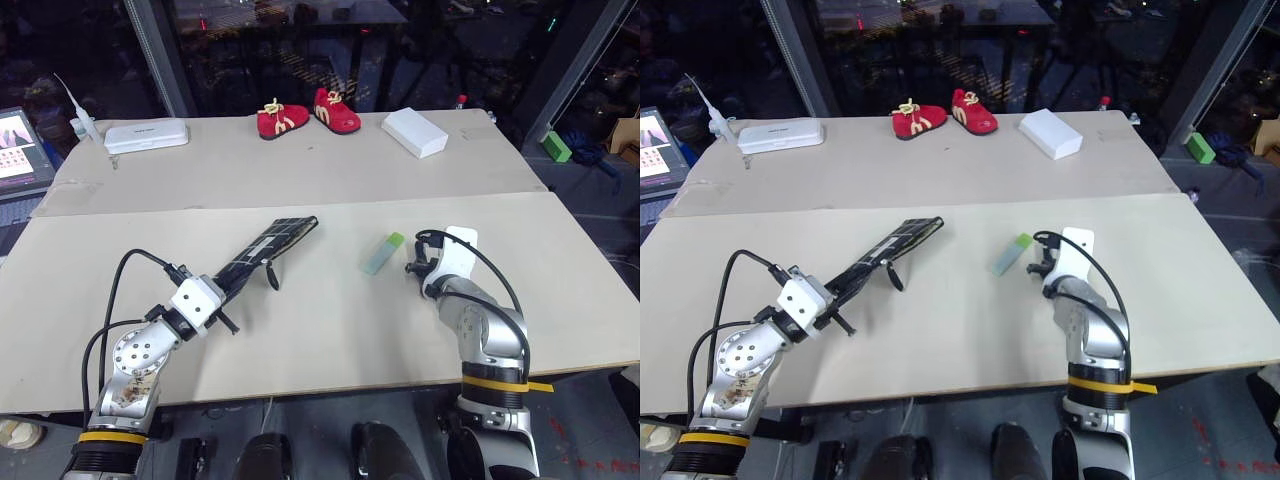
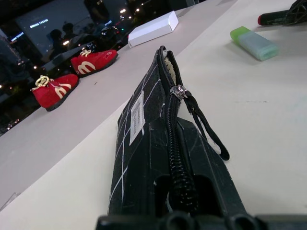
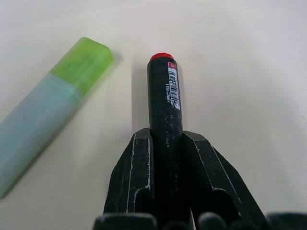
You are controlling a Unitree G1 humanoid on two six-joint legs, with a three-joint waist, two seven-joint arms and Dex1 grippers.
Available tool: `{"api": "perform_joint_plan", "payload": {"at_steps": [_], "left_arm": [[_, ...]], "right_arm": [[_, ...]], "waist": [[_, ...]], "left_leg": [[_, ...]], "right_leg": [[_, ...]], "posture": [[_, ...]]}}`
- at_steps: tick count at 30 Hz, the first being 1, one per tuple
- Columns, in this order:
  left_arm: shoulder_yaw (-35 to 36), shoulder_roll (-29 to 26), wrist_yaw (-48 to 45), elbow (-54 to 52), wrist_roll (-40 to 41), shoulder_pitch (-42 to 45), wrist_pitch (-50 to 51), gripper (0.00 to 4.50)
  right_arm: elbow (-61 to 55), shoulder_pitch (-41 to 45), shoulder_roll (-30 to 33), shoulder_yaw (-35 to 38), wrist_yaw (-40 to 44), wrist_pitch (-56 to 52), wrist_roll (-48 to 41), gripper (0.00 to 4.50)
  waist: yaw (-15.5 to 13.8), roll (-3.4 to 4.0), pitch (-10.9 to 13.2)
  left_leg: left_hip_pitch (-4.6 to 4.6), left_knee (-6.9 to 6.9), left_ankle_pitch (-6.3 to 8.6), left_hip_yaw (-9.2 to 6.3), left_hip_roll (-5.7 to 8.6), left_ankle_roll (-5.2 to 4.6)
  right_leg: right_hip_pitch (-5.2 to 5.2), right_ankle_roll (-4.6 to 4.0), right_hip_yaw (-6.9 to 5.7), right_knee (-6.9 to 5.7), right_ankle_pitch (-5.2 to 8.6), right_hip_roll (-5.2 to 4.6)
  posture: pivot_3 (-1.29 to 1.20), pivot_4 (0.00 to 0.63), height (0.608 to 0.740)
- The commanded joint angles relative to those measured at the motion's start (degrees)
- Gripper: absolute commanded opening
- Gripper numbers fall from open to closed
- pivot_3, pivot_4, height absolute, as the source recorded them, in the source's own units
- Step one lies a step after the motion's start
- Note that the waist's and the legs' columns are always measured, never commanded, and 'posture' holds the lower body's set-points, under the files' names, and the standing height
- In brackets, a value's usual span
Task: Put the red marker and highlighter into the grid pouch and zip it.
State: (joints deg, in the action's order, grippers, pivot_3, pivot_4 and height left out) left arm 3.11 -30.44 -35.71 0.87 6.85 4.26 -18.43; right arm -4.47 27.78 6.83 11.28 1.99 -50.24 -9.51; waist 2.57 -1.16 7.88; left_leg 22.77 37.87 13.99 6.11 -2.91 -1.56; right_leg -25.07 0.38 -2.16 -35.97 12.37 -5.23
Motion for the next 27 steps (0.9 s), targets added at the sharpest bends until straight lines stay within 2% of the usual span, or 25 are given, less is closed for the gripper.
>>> {"api": "perform_joint_plan", "payload": {"at_steps": [1,5,8,10,18,27], "left_arm": [[0.85,-0.49,-0.36,-1.98,0.92,0.46,0.14,0.0],[0.62,-0.44,-0.9,-1.74,0.93,0.62,0.1,0.0],[0.36,-0.25,-1.41,-1.95,1.04,0.48,-0.07,0.0],[0.27,-0.07,-1.54,-1.85,1.09,0.66,-0.12,0.0],[-1.15,0.8,-3.43,-3.95,2.55,0.67,-0.45,0.0],[-2.19,0.64,-5.41,-3.56,2.46,0.6,-1.16,0.0]], "right_arm": [[-2.4,3.51,6.28,-7.27,11.34,16.45,1.76,0.5],[-1.85,4.58,13.19,-13.92,23.46,28.1,2.92,0.5],[1.08,3.93,22.78,-25.36,31.3,48.05,14.79,0.5],[4.87,4.49,25.27,-28.99,31.85,55.54,19.14,0.5],[21.71,10.61,24.81,-33.16,26.87,72.12,29.31,0.5],[28.03,12.05,23.83,-32.26,26.05,77.37,31.06,0.5]], "waist": [[0.03,0.03,0.02],[-0.15,0.02,0.01],[-0.28,0.02,0.01],[-0.4,-0.02,0.01],[-0.31,-0.06,0.03],[-0.52,-0.05,0.03]], "left_leg": [[0.04,0.0,0.0,-0.03,0.0,0.0],[0.07,-0.04,0.02,-0.05,-0.01,-0.03],[0.09,-0.03,0.02,0.03,0.03,-0.04],[0.06,-0.02,0.03,0.07,0.07,-0.05],[0.0,0.0,0.01,0.25,0.05,-0.02],[-0.01,0.01,0.01,0.27,0.04,-0.01]], "right_leg": [[-0.06,0.0,0.0,-0.01,0.0,0.0],[-0.03,0.04,-0.08,0.05,0.03,0.03],[-0.02,0.04,-0.08,0.1,0.03,-0.02],[0.03,0.07,-0.08,0.13,0.04,-0.07],[0.03,0.05,-0.03,0.07,0.03,-0.04],[0.07,0.04,-0.04,0.07,0.02,-0.06]], "posture": [[0.0,0.15,0.74],[0.0,0.15,0.74],[0.0,0.15,0.74],[0.0,0.15,0.74],[0.0,0.15,0.74],[0.0,0.15,0.74]]}}
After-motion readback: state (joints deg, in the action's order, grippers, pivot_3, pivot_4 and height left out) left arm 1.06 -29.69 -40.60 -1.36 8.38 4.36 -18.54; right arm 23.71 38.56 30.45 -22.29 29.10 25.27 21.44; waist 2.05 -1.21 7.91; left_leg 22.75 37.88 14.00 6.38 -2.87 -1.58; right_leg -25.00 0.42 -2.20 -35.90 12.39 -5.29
